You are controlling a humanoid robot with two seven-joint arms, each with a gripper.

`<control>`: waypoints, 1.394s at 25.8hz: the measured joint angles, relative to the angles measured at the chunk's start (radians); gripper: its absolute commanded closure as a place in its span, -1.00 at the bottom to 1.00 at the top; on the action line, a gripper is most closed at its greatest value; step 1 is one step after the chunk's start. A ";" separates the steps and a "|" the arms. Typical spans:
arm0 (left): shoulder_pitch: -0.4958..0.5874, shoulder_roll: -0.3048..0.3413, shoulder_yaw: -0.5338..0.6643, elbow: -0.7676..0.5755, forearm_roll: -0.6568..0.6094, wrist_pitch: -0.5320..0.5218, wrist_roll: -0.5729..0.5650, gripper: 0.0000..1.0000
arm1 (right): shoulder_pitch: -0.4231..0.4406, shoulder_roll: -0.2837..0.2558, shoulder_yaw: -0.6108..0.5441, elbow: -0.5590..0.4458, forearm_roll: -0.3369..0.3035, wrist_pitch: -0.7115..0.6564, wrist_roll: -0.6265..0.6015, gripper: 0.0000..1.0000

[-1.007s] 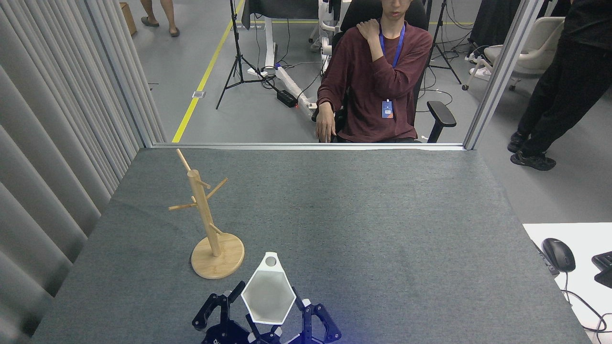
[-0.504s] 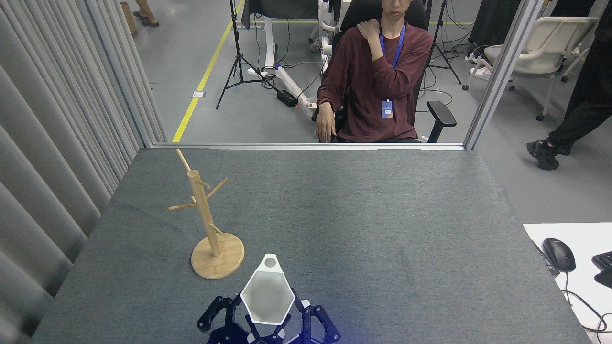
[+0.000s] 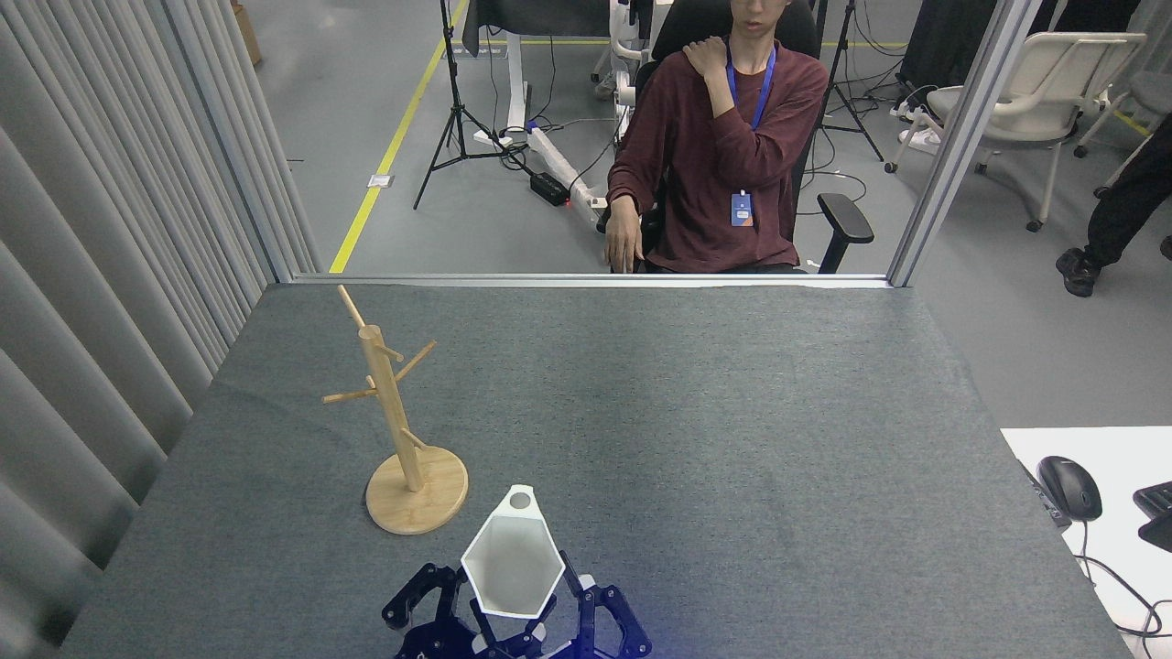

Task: Hang cup on storage rack
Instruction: 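Grasp the cup with the left gripper and open the right gripper, then move the cup with the left gripper beside the wooden rack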

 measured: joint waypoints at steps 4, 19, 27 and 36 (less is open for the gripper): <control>-0.001 0.000 0.000 0.000 0.000 -0.001 -0.002 0.43 | 0.000 0.000 0.001 0.000 0.000 0.002 0.003 -0.34; 0.000 0.003 0.000 0.002 -0.001 0.001 0.023 0.42 | 0.000 0.000 0.002 -0.014 -0.004 -0.061 -0.050 -0.97; 0.006 0.004 0.006 0.007 -0.044 0.003 0.023 0.42 | -0.001 0.001 -0.002 -0.058 -0.029 -0.046 -0.072 -0.97; 0.010 0.000 0.013 0.008 -0.085 0.006 0.020 0.42 | -0.072 0.021 -0.132 -0.130 -0.265 0.007 -0.072 -0.97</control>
